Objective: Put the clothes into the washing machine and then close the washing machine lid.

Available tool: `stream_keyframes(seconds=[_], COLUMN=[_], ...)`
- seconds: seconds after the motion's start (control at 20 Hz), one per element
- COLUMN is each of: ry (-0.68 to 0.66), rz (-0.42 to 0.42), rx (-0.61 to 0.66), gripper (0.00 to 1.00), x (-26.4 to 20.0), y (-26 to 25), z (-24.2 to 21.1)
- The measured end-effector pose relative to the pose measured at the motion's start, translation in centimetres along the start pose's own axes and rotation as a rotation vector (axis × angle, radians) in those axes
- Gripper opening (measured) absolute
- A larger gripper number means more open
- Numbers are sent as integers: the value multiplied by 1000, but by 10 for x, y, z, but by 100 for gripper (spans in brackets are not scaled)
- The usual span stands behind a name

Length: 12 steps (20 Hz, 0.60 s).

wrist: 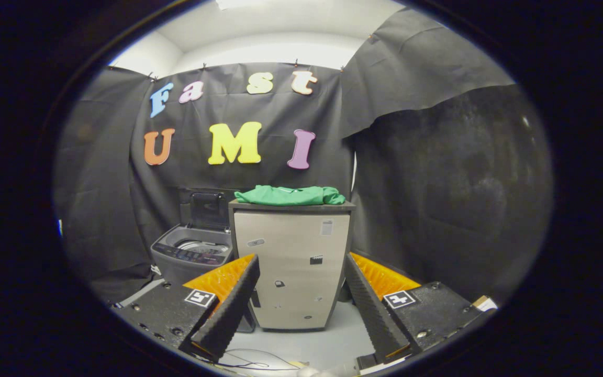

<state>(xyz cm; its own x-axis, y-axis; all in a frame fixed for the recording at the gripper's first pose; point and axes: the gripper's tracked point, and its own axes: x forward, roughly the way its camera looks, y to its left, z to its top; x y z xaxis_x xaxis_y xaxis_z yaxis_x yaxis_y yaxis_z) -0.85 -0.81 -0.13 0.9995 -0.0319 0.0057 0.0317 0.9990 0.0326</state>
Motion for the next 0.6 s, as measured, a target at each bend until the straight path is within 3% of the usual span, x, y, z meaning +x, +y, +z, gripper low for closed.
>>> stream_keyframes(seconds=[0.6], ry=[-13], rz=[-35], rx=[25], gripper=[100], x=[18], y=[9], z=[23])
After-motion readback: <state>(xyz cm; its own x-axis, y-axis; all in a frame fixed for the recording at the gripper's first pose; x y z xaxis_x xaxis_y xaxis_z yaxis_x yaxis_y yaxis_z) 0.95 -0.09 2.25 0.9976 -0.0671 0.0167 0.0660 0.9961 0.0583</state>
